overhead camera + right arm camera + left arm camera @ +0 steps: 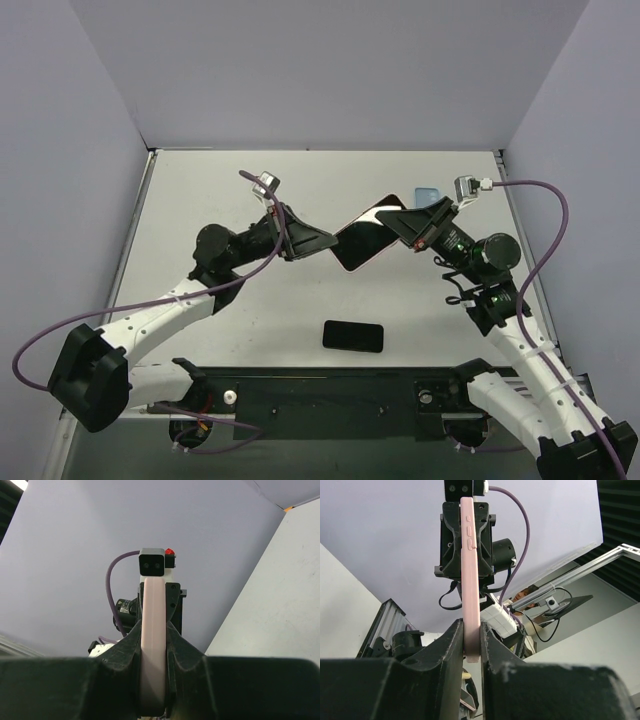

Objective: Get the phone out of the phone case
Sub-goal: Remove the phone case from the phone.

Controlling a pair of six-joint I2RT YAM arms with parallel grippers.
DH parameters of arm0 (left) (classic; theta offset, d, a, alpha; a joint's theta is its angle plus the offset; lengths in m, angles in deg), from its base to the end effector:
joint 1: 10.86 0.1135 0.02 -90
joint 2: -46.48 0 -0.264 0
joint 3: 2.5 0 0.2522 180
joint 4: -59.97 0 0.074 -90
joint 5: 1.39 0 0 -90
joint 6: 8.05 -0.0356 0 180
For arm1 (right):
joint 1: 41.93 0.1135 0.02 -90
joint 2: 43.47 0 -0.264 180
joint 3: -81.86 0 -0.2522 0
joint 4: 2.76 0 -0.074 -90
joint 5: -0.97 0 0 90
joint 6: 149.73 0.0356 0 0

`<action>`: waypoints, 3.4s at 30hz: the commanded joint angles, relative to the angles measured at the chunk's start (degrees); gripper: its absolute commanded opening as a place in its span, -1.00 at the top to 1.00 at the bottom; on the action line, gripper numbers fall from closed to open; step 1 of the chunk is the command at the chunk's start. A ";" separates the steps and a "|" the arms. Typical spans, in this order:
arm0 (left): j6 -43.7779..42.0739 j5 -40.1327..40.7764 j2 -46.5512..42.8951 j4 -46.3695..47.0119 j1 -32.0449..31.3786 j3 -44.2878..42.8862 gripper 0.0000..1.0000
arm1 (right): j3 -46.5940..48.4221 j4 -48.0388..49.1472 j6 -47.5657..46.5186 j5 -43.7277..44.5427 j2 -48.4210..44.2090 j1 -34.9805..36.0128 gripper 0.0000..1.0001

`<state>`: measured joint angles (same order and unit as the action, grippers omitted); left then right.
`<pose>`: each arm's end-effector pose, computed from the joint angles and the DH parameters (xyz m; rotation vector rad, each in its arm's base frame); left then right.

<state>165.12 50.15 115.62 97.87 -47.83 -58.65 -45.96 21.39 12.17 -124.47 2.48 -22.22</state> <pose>0.1977 -0.1765 0.3464 0.1532 1.5739 -2.1258 0.1587 0.0788 0.3827 -0.0708 1.3282 1.7124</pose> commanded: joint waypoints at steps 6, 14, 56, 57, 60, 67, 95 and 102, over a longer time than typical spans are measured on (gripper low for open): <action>9.26 -1.98 1.51 25.27 -1.44 -6.30 1.00 | 3.77 4.01 1.57 3.19 3.34 0.16 1.00; 12.89 2.60 4.95 42.38 -4.59 -13.58 1.00 | 4.38 20.09 16.07 -0.77 12.05 1.91 1.00; -50.66 39.67 -0.85 -59.83 -5.66 -16.85 1.00 | 14.94 54.72 46.49 12.24 25.32 13.61 1.00; -51.09 39.95 -1.11 -59.92 -5.74 -16.67 1.00 | 14.94 54.64 46.58 12.41 25.33 13.35 1.00; -52.24 41.01 -1.47 -60.88 -5.74 -16.41 1.00 | 14.23 54.72 46.05 13.20 24.71 12.47 1.00; -51.28 38.46 -2.52 -59.13 -5.74 -11.67 1.00 | 16.69 54.64 46.31 13.91 24.27 10.97 1.00; -31.15 35.65 -26.07 -33.75 -4.16 5.38 -0.61 | 14.76 26.08 15.91 19.70 19.88 8.51 1.00; -28.16 19.48 -18.63 -12.12 -4.86 5.30 -0.79 | 15.73 14.40 8.37 23.13 18.38 11.32 1.00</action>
<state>133.65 78.35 93.24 69.98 -52.33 -50.50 -34.07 37.37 26.37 -104.62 23.69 -12.74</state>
